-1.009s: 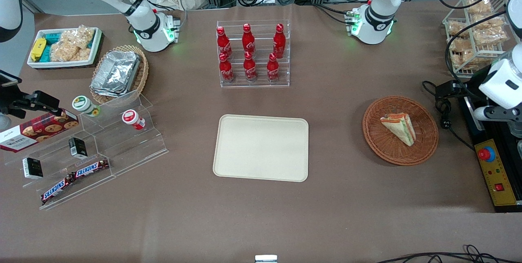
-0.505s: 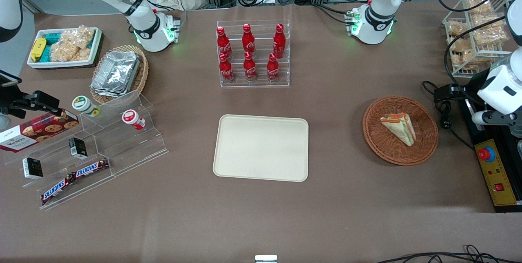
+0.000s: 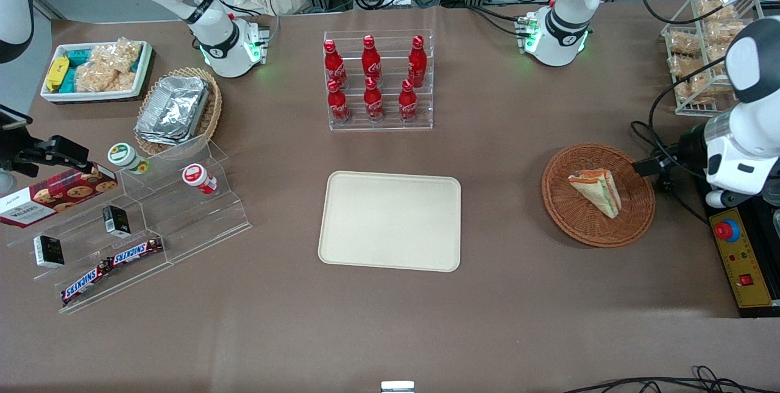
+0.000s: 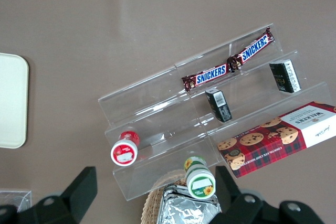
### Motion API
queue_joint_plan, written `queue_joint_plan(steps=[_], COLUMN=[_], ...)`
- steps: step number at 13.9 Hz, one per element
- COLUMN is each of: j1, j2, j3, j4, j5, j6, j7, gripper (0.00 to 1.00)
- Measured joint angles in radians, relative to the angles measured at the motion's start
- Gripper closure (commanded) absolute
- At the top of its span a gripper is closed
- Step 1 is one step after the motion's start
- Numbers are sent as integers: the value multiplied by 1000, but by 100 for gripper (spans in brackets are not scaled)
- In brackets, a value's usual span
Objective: Place sandwich from basket to tray
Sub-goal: 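Move the left gripper over the sandwich in the wicker basket, then lower the left gripper around the sandwich and close on it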
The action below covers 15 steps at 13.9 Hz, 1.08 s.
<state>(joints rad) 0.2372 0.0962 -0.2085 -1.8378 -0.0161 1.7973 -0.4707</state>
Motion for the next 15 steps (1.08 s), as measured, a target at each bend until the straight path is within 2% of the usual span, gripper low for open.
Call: queue_joint_plan(steps=[3, 8, 15], j1=[4, 4, 3], j2=[-10, -21, 21], j3=[-3, -9, -9], j4=[-150, -333, -372], j5=[2, 52, 54], j6=[187, 424, 497], j7=[-134, -273, -322], gripper=[1, 2, 2])
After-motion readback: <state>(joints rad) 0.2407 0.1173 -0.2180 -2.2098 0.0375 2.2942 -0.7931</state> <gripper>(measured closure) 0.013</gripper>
